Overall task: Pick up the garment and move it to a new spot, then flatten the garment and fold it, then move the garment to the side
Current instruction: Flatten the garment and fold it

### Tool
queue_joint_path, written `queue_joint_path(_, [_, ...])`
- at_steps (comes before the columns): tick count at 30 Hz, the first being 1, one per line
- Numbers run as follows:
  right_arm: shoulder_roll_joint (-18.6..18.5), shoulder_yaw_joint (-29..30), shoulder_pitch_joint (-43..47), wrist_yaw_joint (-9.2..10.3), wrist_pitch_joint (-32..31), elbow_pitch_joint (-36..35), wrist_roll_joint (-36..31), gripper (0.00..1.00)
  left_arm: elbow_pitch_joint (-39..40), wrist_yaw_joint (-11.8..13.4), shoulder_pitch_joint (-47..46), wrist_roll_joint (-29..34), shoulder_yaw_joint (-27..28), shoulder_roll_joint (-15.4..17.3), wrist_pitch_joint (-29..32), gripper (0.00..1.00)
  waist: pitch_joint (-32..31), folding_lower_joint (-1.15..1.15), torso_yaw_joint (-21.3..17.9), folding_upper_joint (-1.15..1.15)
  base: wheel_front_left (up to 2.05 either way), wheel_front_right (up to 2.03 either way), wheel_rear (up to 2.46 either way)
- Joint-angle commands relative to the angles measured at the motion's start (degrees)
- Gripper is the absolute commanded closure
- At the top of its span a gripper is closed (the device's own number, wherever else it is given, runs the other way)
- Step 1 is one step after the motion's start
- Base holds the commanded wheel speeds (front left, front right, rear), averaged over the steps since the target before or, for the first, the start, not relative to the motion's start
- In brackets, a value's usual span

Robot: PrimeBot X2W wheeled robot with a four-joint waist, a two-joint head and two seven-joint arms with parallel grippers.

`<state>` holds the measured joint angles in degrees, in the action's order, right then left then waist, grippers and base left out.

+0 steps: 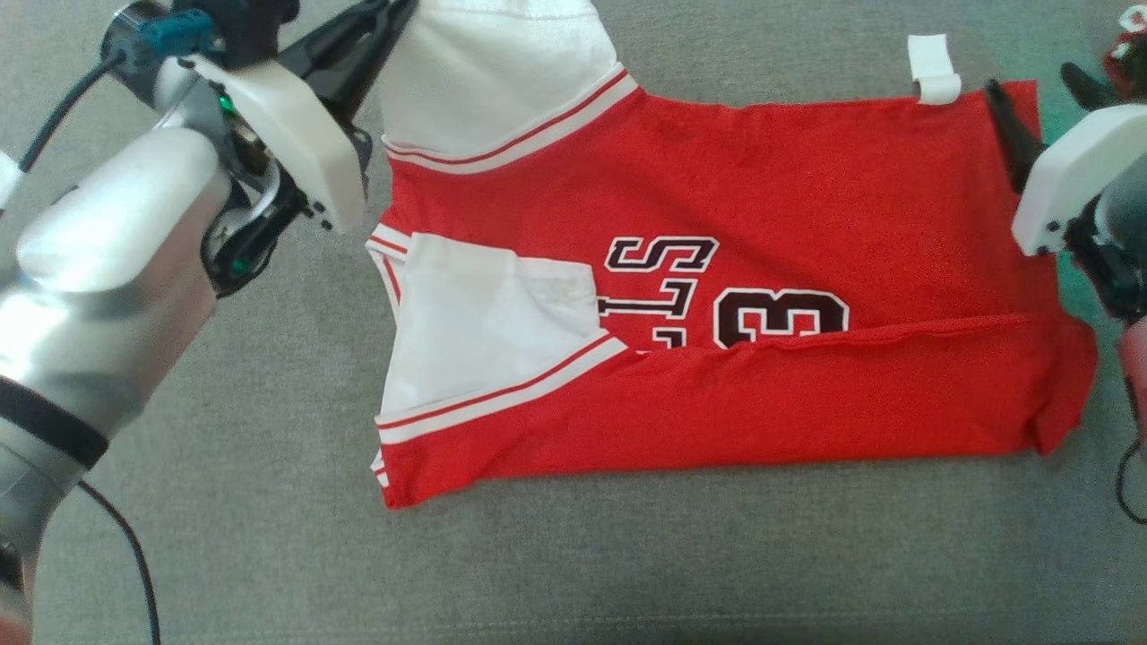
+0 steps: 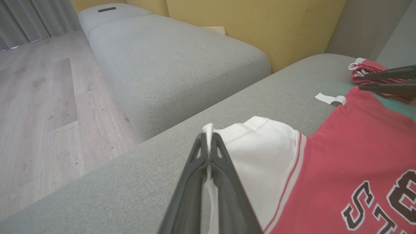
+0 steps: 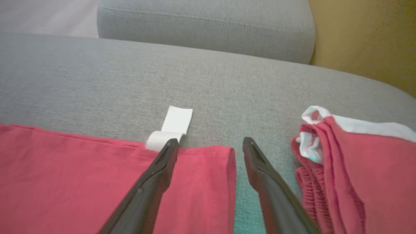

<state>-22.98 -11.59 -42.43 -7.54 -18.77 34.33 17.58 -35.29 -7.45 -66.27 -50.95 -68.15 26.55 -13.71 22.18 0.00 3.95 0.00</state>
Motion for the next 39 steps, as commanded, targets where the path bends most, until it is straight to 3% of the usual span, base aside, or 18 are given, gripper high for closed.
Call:
queue_joint_path(1, [-1.1,-0.9,-1.7,0.05,-0.4,-1.0,0.3,0.0,1.1,0.5,-1.9,0.4,1.7,2.3,0.0,1.0,0.3,0.0,0.2,0.0,0.0,0.0,0.0])
queue_joint_path(16, [-2.2,-7.5,-8.2,0.05,-4.4,11.6,2.8,0.0,5.0,1.7,-2.7,0.7,1.1,2.7,1.2,1.0,2.9,0.0,0.9,0.0,0.0,0.0,0.0])
queue_joint_path(17, [-2.3,-8.5,-8.4,0.05,-4.7,11.7,3.1,1.0,4.8,1.7,-2.7,0.6,1.2,2.7,1.2,1.0,2.9,0.0,0.9,0.0,0.0,0.0,0.0])
queue_joint_path(25, [-3.6,-11.2,-10.6,0.05,-2.7,12.6,5.5,1.0,3.3,1.7,-2.8,-0.2,1.7,3.1,1.1,1.0,2.9,0.0,0.3,0.0,0.0,0.0,0.0])
queue_joint_path(39, [-3.0,-12.5,-20.1,0.05,10.5,9.7,10.3,1.0,-4.9,2.3,-9.8,0.6,6.1,3.1,-0.7,1.0,4.2,0.0,-1.5,0.0,0.0,0.0,0.0])
